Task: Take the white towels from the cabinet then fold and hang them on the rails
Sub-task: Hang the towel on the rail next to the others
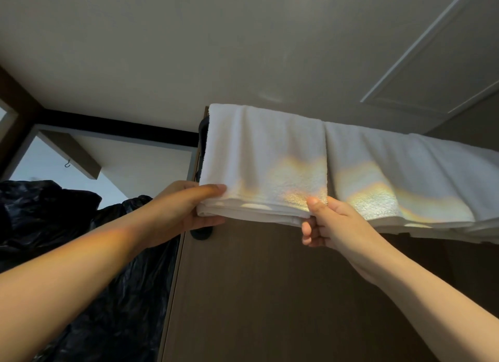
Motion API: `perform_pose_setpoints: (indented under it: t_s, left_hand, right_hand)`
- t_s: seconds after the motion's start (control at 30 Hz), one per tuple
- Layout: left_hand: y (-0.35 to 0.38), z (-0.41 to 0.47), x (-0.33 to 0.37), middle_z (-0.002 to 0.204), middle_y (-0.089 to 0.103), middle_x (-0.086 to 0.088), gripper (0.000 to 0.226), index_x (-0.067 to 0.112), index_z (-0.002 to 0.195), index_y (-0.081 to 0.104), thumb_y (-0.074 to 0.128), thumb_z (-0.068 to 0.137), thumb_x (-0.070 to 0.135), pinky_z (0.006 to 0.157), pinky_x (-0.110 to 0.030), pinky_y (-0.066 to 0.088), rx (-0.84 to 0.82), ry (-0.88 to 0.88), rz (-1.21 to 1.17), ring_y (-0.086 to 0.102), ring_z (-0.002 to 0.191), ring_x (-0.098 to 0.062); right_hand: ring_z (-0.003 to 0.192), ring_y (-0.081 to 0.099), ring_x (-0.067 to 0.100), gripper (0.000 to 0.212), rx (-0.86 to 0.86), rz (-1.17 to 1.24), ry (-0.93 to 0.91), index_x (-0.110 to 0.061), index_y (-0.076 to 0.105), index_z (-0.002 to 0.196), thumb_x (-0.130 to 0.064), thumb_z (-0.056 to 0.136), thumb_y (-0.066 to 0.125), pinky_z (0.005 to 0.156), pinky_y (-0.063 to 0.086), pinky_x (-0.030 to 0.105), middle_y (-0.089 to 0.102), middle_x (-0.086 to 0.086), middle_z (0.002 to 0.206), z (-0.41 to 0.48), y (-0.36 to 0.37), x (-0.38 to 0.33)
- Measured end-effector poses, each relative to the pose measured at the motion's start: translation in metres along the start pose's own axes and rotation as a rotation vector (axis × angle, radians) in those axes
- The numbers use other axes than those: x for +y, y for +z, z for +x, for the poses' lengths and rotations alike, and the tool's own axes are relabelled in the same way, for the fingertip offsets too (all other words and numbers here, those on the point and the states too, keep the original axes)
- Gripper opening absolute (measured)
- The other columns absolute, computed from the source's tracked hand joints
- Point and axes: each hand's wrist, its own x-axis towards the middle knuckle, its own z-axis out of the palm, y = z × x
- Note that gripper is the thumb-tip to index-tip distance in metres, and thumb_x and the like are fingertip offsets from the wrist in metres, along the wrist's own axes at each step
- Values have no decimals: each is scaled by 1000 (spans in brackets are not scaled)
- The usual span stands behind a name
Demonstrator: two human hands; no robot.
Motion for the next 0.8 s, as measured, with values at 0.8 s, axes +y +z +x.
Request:
perform_pose_setpoints:
  t_s: [0.8]
  left_hand:
    - [11, -26, 16, 114, 60, -9, 21, -4, 112, 55, 56, 92, 0, 66, -19, 57, -35, -17, 103, 70, 93, -17]
  right_hand:
    - [82, 66, 15, 48, 141, 47, 86, -6, 49, 131, -40, 96, 54, 70, 56, 27, 69, 6, 95, 0, 3, 12]
